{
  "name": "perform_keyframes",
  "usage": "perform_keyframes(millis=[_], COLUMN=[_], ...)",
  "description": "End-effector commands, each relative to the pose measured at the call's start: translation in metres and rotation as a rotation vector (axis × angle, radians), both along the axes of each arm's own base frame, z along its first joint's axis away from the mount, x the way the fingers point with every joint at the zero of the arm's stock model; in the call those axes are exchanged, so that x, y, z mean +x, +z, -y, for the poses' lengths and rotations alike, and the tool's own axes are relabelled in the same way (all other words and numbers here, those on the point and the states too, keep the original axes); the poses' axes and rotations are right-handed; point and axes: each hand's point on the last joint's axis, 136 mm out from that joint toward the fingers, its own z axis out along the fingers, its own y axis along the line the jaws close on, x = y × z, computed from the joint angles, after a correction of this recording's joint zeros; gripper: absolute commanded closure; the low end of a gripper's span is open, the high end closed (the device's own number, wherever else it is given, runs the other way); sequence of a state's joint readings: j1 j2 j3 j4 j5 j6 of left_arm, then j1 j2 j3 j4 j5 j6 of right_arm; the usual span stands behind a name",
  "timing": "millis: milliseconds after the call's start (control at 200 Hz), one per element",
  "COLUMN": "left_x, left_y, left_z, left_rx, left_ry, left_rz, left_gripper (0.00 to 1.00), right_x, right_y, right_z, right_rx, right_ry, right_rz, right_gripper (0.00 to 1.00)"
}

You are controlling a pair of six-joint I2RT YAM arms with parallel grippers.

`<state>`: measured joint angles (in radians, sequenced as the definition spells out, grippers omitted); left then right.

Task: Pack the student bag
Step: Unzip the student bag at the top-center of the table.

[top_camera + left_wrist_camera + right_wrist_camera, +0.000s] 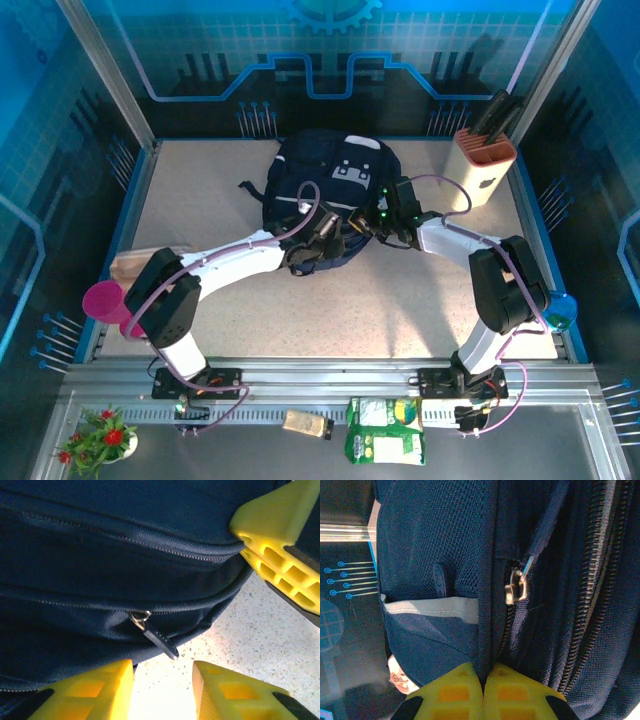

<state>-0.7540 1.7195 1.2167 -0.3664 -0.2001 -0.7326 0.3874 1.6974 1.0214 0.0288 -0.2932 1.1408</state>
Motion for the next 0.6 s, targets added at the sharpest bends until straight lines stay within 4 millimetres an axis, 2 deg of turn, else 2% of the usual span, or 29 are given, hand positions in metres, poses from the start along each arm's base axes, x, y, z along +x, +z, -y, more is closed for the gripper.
perform_keyframes(millis=[0,340,595], left_x=[0.004,0.011,0.020], left_y=[-0.005,-0.023,-0.023], left_z=[-0.004,-0.004,-0.005], left_rx=[0.080,0.134,0.163], left_ry=[-0.010,0.010,0.024], left_rz=[-0.006,-0.040,-0.023], left_gripper=[0.64,0.69,0.82], right_x=[0.020,0.021,0.021], right_y=[0.052,0.052,0.047], right_z=[-0.004,-0.006,-0.004], right_rx=[0.063,0.072,0.066], right_ry=[0.012,0.018,0.018], right_rz=[0.171,0.170,0.163], right_gripper=[1.00,1.00,1.00])
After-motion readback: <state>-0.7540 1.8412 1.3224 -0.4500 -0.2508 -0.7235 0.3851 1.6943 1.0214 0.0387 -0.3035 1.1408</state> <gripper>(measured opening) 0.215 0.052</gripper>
